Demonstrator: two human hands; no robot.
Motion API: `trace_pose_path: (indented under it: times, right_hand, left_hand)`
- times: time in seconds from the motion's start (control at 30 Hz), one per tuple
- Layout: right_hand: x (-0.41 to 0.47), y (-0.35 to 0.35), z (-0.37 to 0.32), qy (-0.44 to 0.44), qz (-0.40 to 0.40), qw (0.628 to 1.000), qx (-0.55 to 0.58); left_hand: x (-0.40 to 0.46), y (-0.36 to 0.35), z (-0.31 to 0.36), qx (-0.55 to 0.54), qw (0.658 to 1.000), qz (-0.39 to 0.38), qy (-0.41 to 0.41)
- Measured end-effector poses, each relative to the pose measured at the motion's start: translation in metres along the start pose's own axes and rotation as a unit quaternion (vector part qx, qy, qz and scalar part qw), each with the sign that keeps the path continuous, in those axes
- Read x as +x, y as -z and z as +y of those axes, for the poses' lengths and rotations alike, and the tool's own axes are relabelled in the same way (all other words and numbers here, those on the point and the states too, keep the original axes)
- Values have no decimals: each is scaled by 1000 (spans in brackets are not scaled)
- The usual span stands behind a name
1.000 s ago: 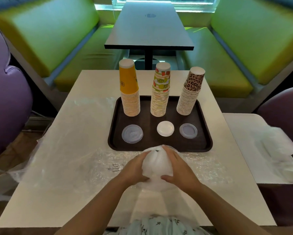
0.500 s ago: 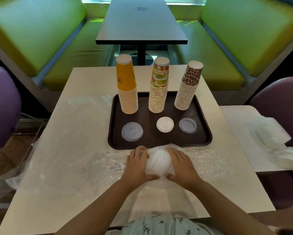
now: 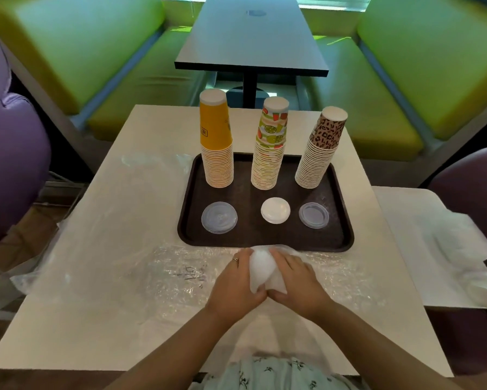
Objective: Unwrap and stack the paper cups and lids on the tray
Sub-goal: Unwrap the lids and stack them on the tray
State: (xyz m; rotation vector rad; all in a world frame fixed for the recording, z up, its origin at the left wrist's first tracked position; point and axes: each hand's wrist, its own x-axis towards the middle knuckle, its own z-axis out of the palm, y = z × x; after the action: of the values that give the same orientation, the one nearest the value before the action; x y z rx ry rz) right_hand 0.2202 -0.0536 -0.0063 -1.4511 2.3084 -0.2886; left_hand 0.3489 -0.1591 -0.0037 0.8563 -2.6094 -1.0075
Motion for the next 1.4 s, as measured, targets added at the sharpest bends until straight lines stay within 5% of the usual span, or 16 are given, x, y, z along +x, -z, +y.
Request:
trace_pose_path:
  times: [0.23, 0.4, 0.57, 0.7, 0.77, 0.83, 0.93, 1.03, 1.23, 1.4]
  right_hand:
    - [1, 2, 4, 12, -16, 1000, 0]
    - [1, 0, 6, 18, -17, 1000, -8]
    - [-1, 19, 3, 23, -51, 997, 50]
    - [-9, 50, -5, 41, 79, 975, 201]
    - [-6, 66, -11, 25, 168, 927, 333]
    - [4, 78, -14, -41, 150, 850, 504]
    - [20, 85, -11, -102, -45, 642, 758]
    - [23, 81, -3, -71, -104, 481, 867]
    - [22, 74, 24, -92, -83, 394, 911]
    - [23, 74, 44, -99, -54, 391, 913]
  left_hand:
    - [15, 15, -1, -99, 986, -2, 132]
    - [21, 29, -15, -298, 929, -8, 218]
    - [27, 44, -6, -324, 919, 34, 222]
    - [36, 63, 10, -337, 921, 56, 186]
    - [43, 71, 23, -362, 917, 33, 165]
    - [51, 75, 38, -389, 909, -5, 151]
    - [66, 68, 57, -402, 900, -74, 149]
    - [78, 59, 69, -377, 906, -135, 137]
    - [101, 42, 73, -259, 946, -168, 99]
    - [112, 34, 84, -180, 966, -160, -90]
